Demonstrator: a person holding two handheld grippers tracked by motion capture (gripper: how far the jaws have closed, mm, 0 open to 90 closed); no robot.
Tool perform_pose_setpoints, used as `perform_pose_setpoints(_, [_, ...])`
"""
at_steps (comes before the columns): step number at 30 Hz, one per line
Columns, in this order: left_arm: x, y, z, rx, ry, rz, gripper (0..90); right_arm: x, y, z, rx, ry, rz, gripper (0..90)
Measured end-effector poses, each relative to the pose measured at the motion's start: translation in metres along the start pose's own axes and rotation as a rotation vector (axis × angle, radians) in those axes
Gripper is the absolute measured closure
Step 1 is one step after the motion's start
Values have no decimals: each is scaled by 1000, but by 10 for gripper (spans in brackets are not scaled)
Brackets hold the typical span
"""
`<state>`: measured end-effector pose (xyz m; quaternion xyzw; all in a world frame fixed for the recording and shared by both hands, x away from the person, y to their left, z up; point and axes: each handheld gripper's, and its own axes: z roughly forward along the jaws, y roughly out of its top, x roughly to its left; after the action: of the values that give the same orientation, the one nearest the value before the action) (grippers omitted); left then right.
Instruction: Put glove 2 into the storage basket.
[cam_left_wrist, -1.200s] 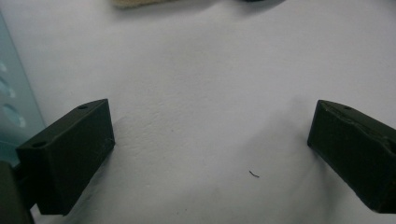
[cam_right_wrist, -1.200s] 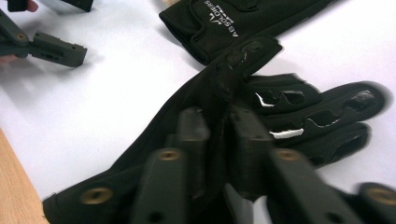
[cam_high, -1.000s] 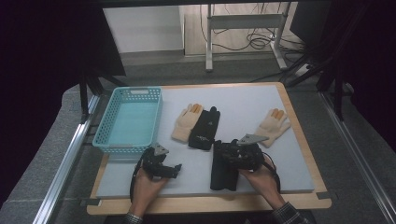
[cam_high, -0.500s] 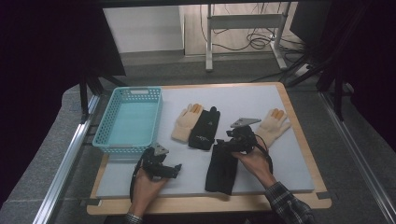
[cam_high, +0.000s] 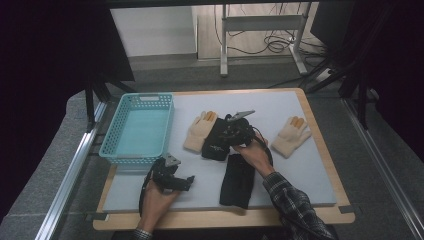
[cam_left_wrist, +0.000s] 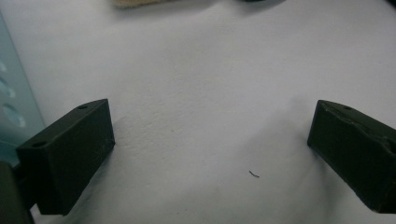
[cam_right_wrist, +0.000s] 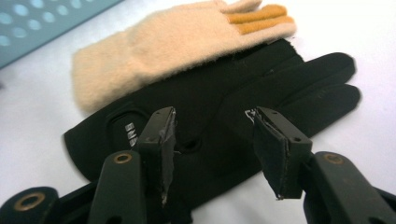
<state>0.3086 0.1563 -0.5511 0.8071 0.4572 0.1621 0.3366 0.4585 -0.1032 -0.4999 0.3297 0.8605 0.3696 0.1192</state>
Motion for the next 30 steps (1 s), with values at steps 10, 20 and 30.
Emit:
perform_pose_setpoints(10, [0,0,0,-1,0,-1,8,-8,7,35,60,16,12,293])
perform_pose_setpoints(20, [0,0,0,0,1,0,9,-5,6,40,63,-31,35,657])
perform_pose_setpoints(30, [0,0,0,-2,0,-2,9,-3,14,37,90,-63,31,866])
